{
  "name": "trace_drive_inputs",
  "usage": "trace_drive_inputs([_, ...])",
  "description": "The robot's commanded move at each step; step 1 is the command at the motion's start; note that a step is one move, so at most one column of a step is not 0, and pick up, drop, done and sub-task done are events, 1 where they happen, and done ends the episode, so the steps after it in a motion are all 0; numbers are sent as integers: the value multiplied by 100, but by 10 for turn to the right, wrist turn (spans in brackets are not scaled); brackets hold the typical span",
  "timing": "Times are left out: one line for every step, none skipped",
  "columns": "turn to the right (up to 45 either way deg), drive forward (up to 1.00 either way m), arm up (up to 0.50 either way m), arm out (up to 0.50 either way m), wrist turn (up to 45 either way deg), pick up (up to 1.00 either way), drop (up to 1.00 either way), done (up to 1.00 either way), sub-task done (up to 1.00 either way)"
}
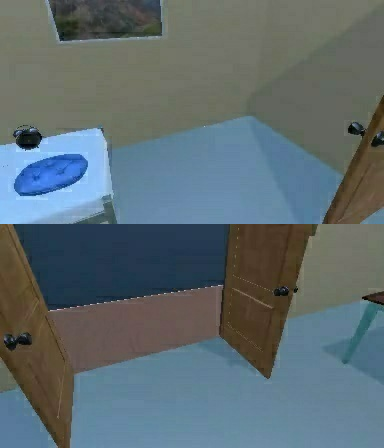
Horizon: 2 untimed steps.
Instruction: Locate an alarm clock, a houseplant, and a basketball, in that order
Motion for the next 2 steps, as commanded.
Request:
trace_drive_inputs([0,85,0,0,0,0,0,0,0])
trace_drive_inputs([-210,0,0,0,0,0,0,0,0])
